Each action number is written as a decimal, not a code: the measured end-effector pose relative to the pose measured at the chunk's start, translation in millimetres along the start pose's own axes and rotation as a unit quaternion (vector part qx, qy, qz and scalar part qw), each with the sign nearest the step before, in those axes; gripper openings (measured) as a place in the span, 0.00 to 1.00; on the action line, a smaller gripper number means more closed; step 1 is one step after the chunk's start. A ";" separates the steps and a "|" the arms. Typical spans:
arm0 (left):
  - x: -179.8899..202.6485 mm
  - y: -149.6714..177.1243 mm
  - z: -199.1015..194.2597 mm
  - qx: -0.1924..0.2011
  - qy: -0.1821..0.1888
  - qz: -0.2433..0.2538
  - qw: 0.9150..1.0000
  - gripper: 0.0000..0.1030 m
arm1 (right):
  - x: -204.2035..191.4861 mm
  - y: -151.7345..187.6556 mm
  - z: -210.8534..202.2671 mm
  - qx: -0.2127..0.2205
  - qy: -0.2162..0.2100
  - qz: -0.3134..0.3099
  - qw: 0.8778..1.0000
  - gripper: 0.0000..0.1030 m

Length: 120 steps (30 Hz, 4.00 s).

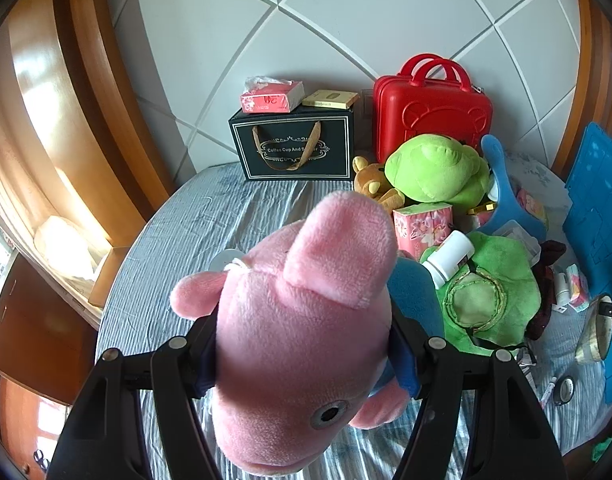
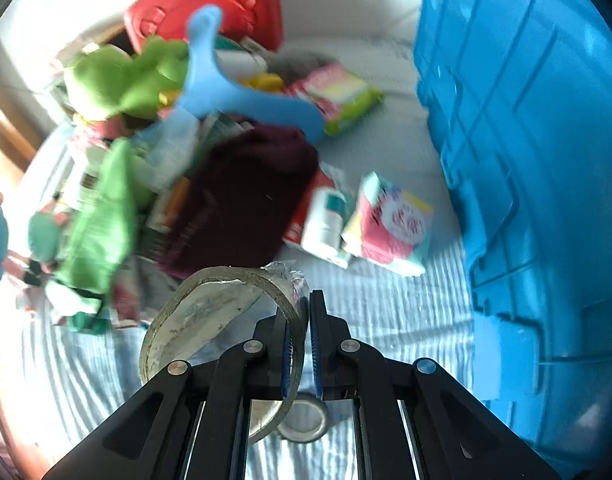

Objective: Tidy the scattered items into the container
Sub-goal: 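Lift the pig plush and tape roll and carry both over the crate, then open both grippers to drop the pig plush and tape roll into the crate, then move both grippers back down to the bed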

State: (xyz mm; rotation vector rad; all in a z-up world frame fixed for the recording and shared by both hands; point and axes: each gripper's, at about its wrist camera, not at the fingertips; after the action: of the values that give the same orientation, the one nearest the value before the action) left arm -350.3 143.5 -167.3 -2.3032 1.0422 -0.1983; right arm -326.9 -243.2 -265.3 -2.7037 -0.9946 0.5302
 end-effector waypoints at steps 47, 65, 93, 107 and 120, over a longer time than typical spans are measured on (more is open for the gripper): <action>307.0 -115.0 -194.3 0.184 0.145 0.150 0.961 0.66 | 107.0 20.9 -264.0 0.254 -0.041 0.030 0.966 0.08; 530.1 -168.9 -185.0 0.194 0.228 0.221 0.928 0.65 | 248.8 76.8 -297.1 0.268 0.045 0.137 0.952 0.08; 687.0 -219.7 -143.4 0.118 0.268 0.317 0.902 1.00 | 340.8 91.1 -279.2 0.201 0.138 0.252 0.936 0.96; 655.6 -214.6 -122.9 0.105 0.239 0.305 0.916 1.00 | 327.6 76.7 -280.7 0.228 0.112 0.241 0.937 0.98; 583.9 -197.8 -113.8 0.098 0.207 0.261 0.938 1.00 | 266.9 53.1 -280.1 0.247 0.078 0.192 0.946 1.00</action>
State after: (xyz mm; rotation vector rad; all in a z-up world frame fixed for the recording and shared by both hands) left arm 131.8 -230.1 -22.2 -1.7636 1.7195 -0.5562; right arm 5.3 -127.8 -95.5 -2.4224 -0.2377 0.5319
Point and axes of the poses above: each gripper's, at about its wrist camera, not at the fingertips, and z roughly the way its jaws point, x to its right, y to its underside, and after that the axes turned 6 degrees about -x, right-handed
